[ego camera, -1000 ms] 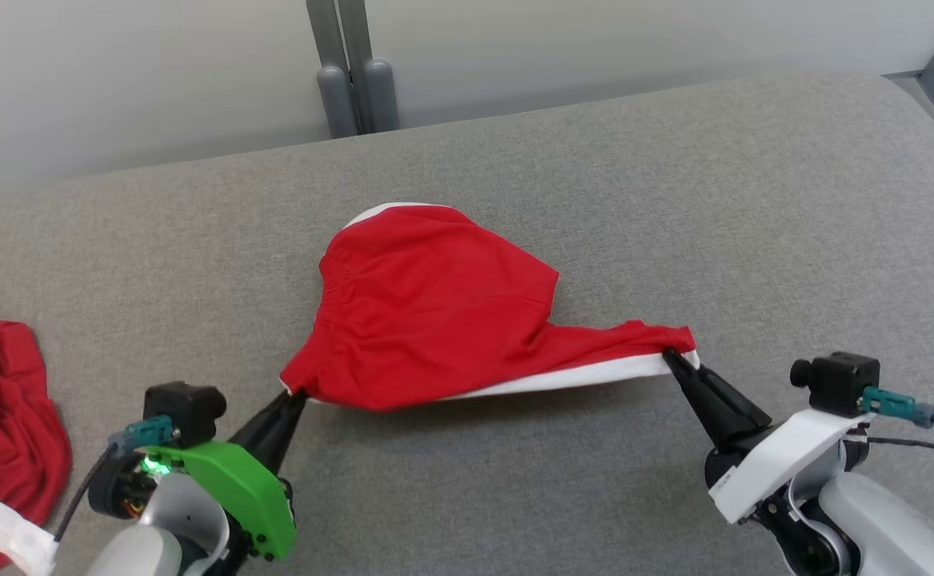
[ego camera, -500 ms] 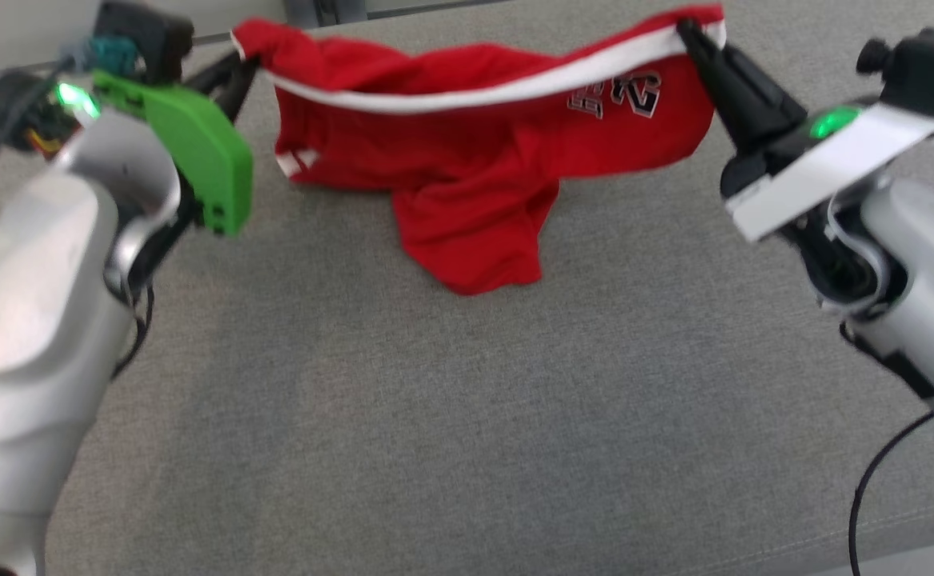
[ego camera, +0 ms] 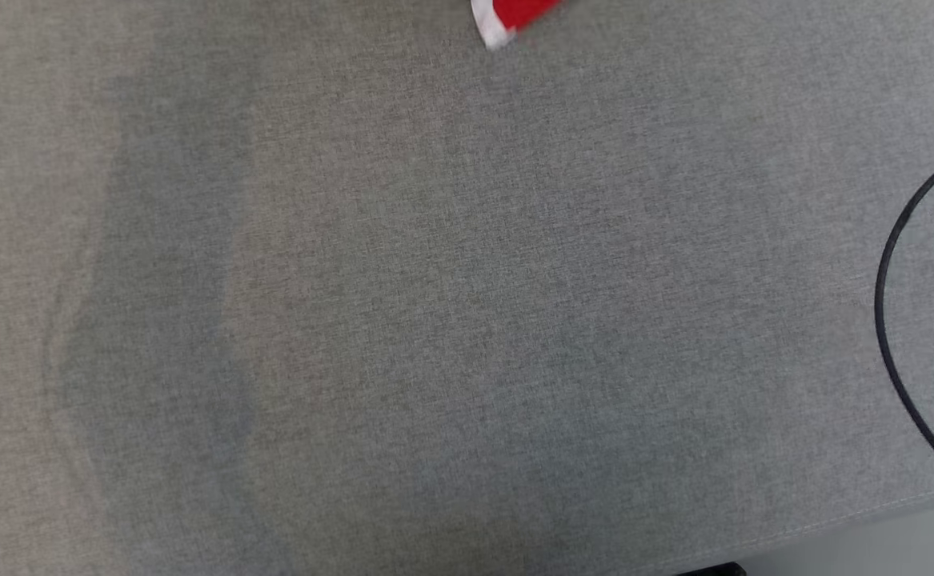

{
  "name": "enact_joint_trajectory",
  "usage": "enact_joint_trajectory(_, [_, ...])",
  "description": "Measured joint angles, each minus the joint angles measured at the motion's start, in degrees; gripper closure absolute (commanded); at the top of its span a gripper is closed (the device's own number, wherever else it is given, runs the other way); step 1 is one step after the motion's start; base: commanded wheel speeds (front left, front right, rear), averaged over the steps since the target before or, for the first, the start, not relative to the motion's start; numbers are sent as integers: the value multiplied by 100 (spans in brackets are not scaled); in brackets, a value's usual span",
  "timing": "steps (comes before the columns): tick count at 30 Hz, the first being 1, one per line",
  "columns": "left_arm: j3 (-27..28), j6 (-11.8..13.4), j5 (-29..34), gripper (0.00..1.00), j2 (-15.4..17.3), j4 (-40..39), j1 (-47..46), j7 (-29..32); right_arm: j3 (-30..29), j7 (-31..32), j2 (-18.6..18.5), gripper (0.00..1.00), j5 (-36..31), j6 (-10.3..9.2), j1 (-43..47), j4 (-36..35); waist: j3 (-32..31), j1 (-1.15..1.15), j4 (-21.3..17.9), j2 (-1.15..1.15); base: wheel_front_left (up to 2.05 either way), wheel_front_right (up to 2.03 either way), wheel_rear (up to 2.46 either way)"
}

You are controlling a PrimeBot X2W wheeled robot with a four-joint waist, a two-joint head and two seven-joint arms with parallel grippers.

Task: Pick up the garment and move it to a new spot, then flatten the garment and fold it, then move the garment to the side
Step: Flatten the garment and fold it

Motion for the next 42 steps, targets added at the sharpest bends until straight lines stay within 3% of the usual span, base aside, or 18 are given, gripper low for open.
enact_joint_trajectory(5, [-41, -1, -332, 100, -302, 581, -442, -437, -40, 1, -11, 100, -214, 0, -481, 99, 192, 0, -34, 0, 0, 0, 0])
enact_joint_trajectory(9, [-567, -1, -543, 100, -332, 662, -353, -532, 182, -4, -175, 100, -290, -1, -412, -66, 131, -1, 15, 0, 0, 0, 0])
enact_joint_trajectory(17, [-1740, 0, -1248, 100, -54, 499, 1041, -582, 1082, -4, -371, 100, -193, -1, 1023, -307, -330, -1, 99, 0, 0, 0, 0])
enact_joint_trajectory(26, [-2452, 0, -2286, 100, 471, 19, 2974, -240, 2347, 54, -876, 100, 233, -2, 2843, -865, -1242, -2, 127, 0, 0, 0, 0])
enact_joint_trajectory(36, [-2813, 4, -3060, 100, 1203, -1325, 4633, 481, 3233, 641, -1690, 100, 572, -1, 3766, -1551, -2371, -2, 84, 0, 0, 0, 0])
enact_joint_trajectory(42, [-2866, 475, -3485, 100, 1820, -2649, 5412, 879, 3355, 1177, -2295, 100, 896, 0, 4395, -2391, -2907, -2, 84, 0, 0, 0, 0])
